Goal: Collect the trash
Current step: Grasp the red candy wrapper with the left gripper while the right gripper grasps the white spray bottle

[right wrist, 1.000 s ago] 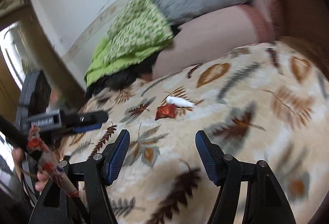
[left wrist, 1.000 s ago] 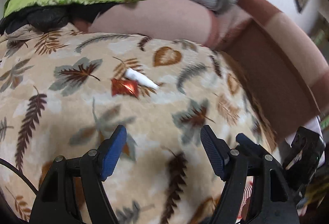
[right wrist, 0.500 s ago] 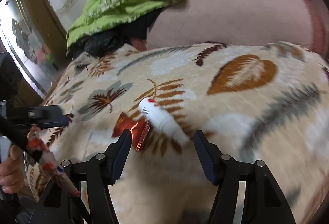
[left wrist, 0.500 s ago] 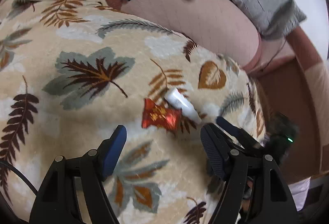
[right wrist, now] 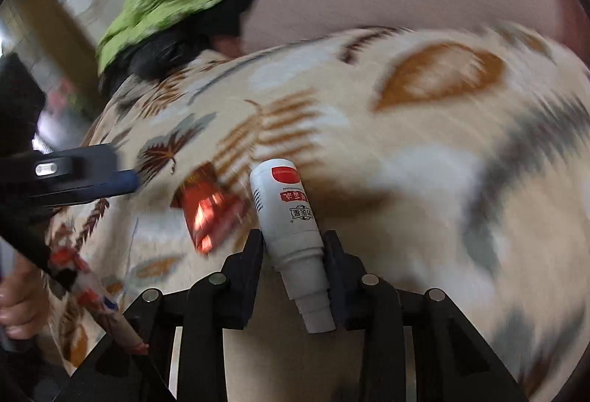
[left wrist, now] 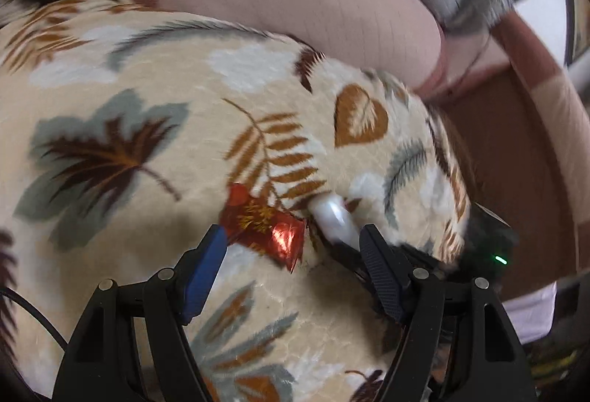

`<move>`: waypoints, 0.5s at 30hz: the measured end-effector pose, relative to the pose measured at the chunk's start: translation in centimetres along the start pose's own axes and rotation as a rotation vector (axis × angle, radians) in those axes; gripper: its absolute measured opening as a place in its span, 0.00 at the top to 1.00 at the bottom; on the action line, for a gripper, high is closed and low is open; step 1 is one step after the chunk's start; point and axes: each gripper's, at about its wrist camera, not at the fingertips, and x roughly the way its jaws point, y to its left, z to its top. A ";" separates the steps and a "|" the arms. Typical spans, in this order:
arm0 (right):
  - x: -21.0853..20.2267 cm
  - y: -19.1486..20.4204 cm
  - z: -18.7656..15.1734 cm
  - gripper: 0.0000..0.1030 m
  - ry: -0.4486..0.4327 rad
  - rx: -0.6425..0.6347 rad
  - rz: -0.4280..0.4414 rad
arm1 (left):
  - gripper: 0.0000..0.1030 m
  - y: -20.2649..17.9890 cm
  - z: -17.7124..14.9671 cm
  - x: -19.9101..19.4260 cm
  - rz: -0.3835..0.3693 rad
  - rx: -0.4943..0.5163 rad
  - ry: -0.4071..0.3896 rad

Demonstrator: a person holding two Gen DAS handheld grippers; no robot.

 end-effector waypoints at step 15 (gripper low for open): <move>-5.7 -1.0 -8.1 0.65 -0.101 0.262 -0.052 | 0.29 2.9 0.0 4.7 0.076 -0.370 0.102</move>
